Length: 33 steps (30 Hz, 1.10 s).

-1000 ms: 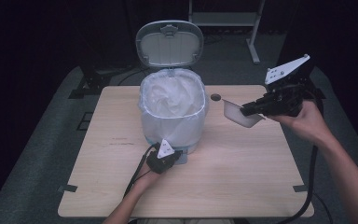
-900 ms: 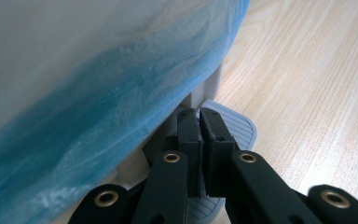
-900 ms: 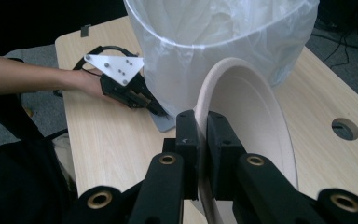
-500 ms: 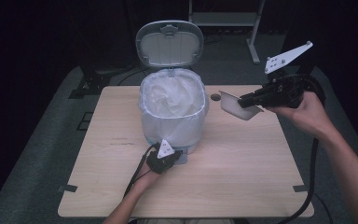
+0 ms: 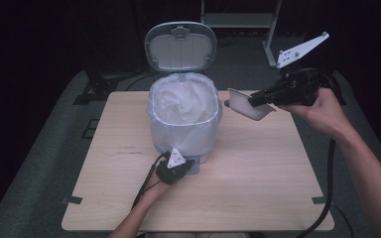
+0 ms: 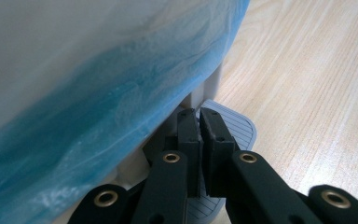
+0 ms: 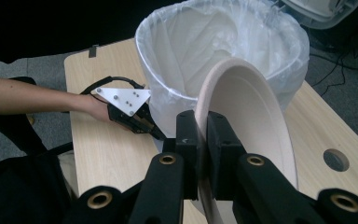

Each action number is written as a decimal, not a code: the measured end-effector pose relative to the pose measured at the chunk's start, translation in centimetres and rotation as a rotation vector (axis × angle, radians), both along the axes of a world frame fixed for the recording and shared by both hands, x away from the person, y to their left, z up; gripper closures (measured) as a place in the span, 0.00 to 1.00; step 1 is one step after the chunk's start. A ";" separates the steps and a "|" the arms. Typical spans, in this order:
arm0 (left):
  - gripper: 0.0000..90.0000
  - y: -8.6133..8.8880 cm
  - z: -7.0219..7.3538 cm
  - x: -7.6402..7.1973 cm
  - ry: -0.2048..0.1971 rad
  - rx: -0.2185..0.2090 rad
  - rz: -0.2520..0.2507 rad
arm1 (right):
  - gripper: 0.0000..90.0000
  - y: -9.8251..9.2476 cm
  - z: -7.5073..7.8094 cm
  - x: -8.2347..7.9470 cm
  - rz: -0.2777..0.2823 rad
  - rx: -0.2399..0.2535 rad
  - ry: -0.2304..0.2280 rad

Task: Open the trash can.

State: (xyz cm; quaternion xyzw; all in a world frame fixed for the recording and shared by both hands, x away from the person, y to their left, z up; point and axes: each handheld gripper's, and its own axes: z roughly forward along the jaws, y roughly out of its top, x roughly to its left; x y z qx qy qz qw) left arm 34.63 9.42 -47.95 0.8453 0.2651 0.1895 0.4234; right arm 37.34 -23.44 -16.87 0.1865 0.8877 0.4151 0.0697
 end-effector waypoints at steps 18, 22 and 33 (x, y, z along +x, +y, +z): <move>0.98 0.1 0.0 0.1 -0.001 0.005 -0.007 | 0.93 1.8 2.1 0.3 0.026 -0.010 -0.018; 0.98 0.0 0.0 0.0 0.000 0.001 -0.006 | 0.93 2.2 2.5 0.2 0.032 -0.012 -0.023; 0.98 0.1 0.0 0.1 -0.001 0.005 -0.008 | 0.93 3.7 3.5 0.4 0.056 -0.022 -0.035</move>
